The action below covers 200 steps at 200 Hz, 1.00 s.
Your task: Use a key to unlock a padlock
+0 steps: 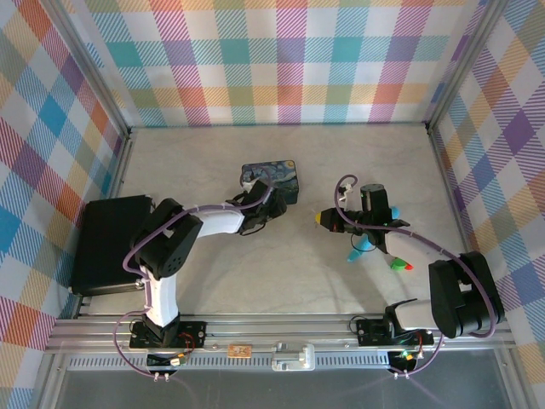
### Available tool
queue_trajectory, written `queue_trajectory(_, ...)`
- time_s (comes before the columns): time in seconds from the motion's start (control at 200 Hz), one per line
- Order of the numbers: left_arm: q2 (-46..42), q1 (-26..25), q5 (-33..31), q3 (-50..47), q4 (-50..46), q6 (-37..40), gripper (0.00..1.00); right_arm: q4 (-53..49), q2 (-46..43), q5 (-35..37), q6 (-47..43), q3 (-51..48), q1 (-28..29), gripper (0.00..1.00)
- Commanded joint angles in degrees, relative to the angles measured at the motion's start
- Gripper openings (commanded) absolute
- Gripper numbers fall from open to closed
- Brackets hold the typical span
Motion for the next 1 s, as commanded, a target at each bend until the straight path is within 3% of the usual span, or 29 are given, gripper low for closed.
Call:
queue_trajectory(0.0,-2.65,0.16,-0.92,-3.35,5.55,6.18,0.57,0.00,-1.71,-0.43,-0.47,0.37,-0.21,0.00)
queue_trajectory(0.365,-0.44,0.17,5.12,-10.16,24.27,18.84,0.53,-1.19,-1.87,-0.15,-0.39,1.53,-0.32,0.00)
queue_trajectory(0.59,3.66,0.18,6.54,-8.32,25.90,19.90,0.36,-1.53,-2.34,0.07,0.13,1.72,-0.26,0.00)
queue_trajectory(0.995,7.62,0.25,5.98,-6.84,25.42,16.95,0.34,-1.17,-1.94,-0.10,0.90,2.09,-0.28,0.00)
